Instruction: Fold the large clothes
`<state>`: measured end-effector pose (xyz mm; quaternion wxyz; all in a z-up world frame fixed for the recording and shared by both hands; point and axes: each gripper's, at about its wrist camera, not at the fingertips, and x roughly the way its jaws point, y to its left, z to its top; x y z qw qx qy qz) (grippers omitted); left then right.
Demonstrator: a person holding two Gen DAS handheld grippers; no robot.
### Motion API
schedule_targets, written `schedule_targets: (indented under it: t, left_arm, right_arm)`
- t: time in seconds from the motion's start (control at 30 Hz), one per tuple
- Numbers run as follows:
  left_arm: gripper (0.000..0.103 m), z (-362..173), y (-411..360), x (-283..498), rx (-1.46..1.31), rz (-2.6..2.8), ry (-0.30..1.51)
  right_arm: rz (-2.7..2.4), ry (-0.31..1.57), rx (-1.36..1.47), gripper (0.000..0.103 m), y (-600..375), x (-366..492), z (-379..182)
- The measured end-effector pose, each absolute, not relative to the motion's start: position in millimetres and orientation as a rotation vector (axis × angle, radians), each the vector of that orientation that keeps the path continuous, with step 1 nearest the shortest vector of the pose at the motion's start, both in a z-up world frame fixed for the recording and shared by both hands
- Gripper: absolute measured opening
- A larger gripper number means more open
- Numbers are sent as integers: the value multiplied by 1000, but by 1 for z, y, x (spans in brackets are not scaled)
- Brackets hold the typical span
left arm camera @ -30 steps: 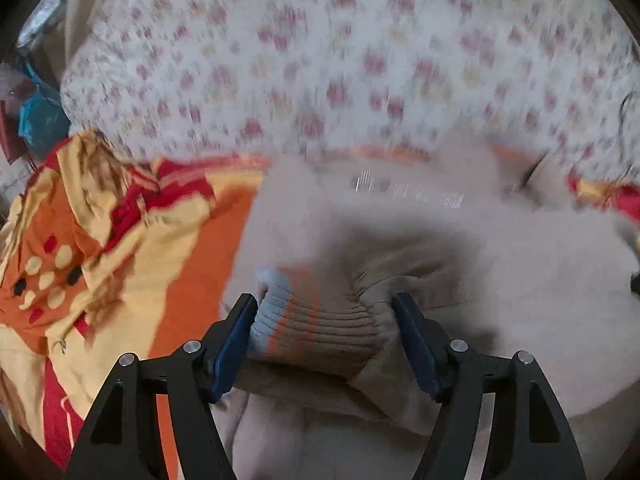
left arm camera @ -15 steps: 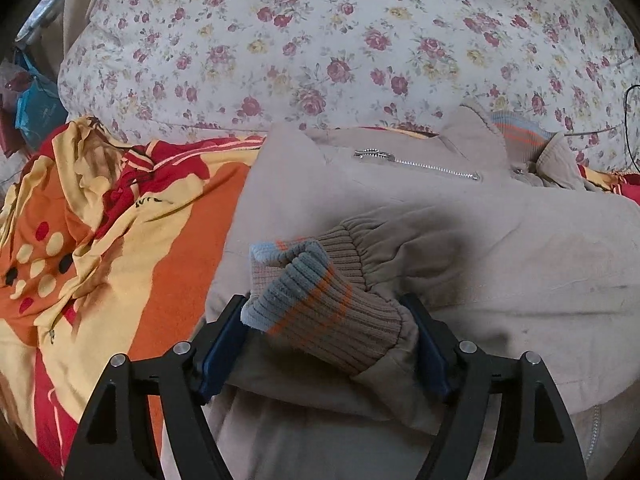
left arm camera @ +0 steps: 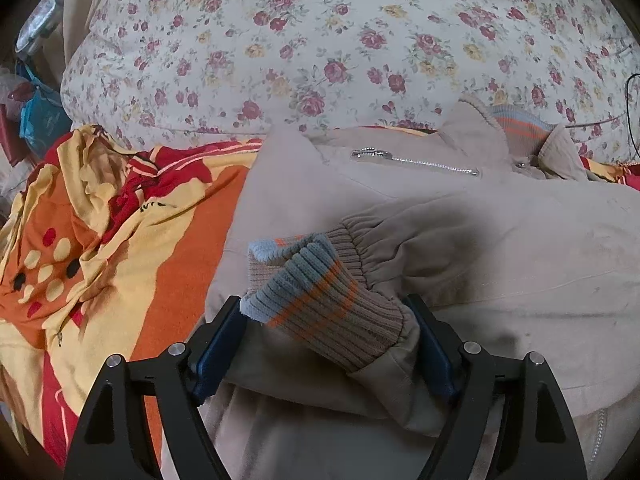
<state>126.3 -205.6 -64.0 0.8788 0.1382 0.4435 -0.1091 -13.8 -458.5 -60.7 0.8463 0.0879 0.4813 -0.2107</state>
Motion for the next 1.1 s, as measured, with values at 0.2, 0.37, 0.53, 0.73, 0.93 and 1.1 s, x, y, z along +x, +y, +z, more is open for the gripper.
schedule_targets:
  t: [0.2,0.37,0.53,0.73,0.93,1.1]
  left_arm:
    - [80,-45,-184,108,258,-286,934]
    - [80,-20,-143,71,225,-334,919]
    - [80,-11,-99,34,194,-331,933]
    - [80,-6,-56,-12,167,-293,951]
    - [80,-9,-31,-45,131,-275,986]
    - [80,-9,-24,-59,106,-298,1005]
  right_arm:
    - [-440,972,269,59,-462,-42,-40]
    - [-439,942,311,73,-465,-88,-23]
    - [-455,980,333,74,-461,-105,-48]
    - [-488,914,383,5,-476,-106,-71]
    - [-494,899,470,3,-490,-121,-69]
    - [-444,879,480,40,-470,-149,-41]
